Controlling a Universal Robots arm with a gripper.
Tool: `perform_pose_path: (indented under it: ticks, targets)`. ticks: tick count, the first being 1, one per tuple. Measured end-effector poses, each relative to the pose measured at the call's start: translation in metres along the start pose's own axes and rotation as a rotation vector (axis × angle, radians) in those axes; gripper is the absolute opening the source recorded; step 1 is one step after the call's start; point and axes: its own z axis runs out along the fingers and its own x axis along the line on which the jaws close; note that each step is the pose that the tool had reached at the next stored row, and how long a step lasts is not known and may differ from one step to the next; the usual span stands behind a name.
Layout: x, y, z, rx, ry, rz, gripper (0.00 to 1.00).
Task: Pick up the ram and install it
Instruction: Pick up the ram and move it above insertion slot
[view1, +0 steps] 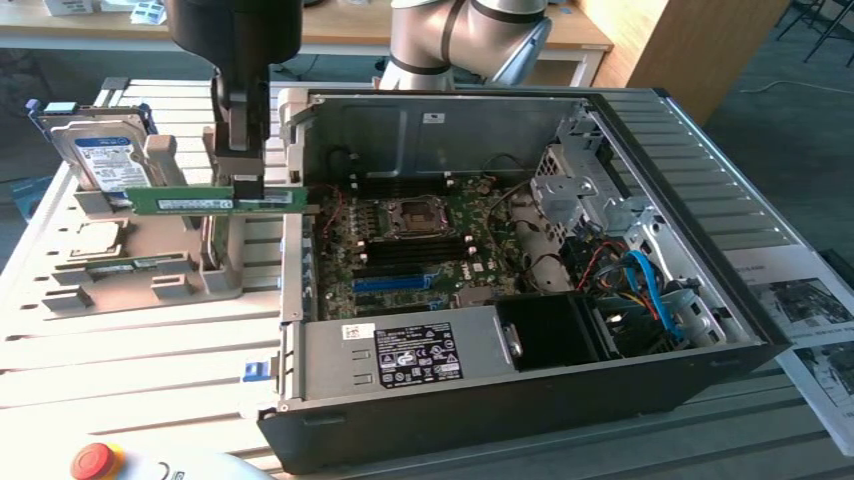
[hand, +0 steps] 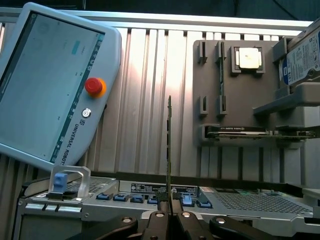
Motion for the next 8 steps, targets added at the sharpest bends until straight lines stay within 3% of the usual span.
perform_pose_path:
  ticks: [4,8]
  targets:
    - [0.0000,0.0000,0.0000,0.0201,0.0005,0.001,0.12]
    - [0.0000,0.0000,0.0000,0.0514,0.0017,0.002,0.12]
